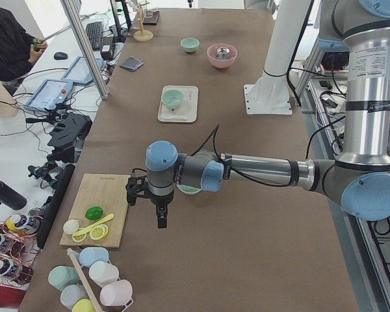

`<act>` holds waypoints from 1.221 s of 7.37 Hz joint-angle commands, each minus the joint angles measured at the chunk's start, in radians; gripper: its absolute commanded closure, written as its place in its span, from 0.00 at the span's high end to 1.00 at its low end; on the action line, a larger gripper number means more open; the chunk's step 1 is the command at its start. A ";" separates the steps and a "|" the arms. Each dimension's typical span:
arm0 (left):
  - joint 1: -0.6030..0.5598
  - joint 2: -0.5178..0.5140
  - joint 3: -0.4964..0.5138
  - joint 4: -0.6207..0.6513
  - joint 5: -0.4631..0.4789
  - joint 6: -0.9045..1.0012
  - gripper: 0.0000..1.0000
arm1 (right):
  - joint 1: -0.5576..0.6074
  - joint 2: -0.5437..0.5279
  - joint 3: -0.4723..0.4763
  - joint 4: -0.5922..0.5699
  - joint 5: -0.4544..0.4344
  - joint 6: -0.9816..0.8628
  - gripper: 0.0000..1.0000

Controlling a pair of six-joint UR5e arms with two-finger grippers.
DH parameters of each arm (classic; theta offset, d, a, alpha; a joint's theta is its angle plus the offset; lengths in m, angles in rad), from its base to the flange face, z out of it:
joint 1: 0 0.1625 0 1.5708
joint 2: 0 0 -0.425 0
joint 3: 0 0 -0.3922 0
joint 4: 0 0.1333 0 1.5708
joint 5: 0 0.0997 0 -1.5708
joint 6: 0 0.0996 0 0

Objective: Stack green bowls together

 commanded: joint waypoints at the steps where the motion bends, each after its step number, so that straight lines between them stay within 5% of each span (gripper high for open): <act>1: 0.000 0.000 0.000 0.000 0.000 0.000 0.98 | 0.000 -0.001 0.000 0.005 0.001 0.000 1.00; 9: 0.002 0.000 0.000 0.000 0.000 0.000 0.98 | 0.000 0.002 0.011 0.006 0.003 -0.002 1.00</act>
